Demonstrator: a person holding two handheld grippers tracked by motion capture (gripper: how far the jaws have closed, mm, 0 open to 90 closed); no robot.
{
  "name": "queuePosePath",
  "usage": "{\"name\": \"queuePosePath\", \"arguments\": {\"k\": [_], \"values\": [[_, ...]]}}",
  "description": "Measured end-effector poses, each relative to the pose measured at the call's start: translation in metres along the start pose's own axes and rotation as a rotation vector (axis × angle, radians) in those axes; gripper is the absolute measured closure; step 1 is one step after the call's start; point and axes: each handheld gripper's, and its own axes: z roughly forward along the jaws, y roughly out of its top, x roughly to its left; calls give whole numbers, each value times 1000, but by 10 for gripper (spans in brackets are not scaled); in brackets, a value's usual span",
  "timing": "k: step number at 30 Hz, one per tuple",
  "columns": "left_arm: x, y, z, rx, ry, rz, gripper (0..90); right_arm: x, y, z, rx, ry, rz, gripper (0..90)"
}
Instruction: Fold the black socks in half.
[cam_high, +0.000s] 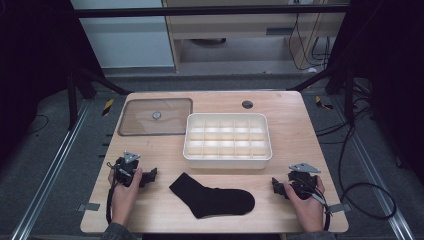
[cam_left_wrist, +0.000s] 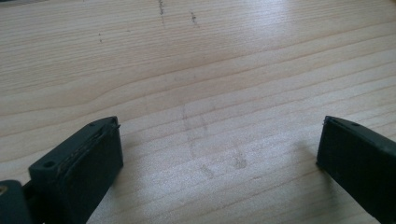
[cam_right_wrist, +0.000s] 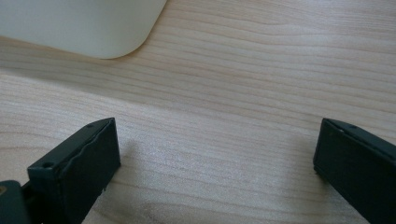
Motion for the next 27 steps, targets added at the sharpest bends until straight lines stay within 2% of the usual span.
{"name": "queuePosePath", "arguments": {"k": [5,7,11,12,13,14,15,17,19,20,21,22,26,27], "values": [[0,0,0,-1,-7,3,0,0,0,0,-1,3,0,12],[0,-1,-2,-10,-32,-7,0,-1,-1,-1,-8,-1,-5,36],[-3,0,-8,-10,-62,-2,39,-1,-3,-6,-13,-2,2,124],[-5,1,-10,-9,-80,-5,40,-1,-2,-9,-10,4,2,196],[-7,1,-12,-12,-100,-10,40,-1,-2,-9,-10,4,2,196],[-12,1,-17,-19,-142,-4,41,2,-1,-13,-1,32,23,256],[-12,1,-17,-19,-142,-4,40,2,-1,-13,-1,32,23,256],[-18,1,-19,2,-185,0,40,8,0,-18,12,67,14,301],[-25,4,-22,14,-222,15,40,16,3,-23,24,102,-21,344],[-32,10,-28,15,-237,44,42,24,7,-32,39,136,-52,395],[-32,10,-28,15,-237,44,42,24,7,-32,39,136,-52,395],[-35,14,-31,16,-236,59,42,29,11,-37,50,164,-60,414],[-47,30,-41,52,-282,97,52,44,27,-54,76,223,-107,499],[-50,33,-44,60,-291,109,52,44,27,-54,76,223,-107,499]]}}
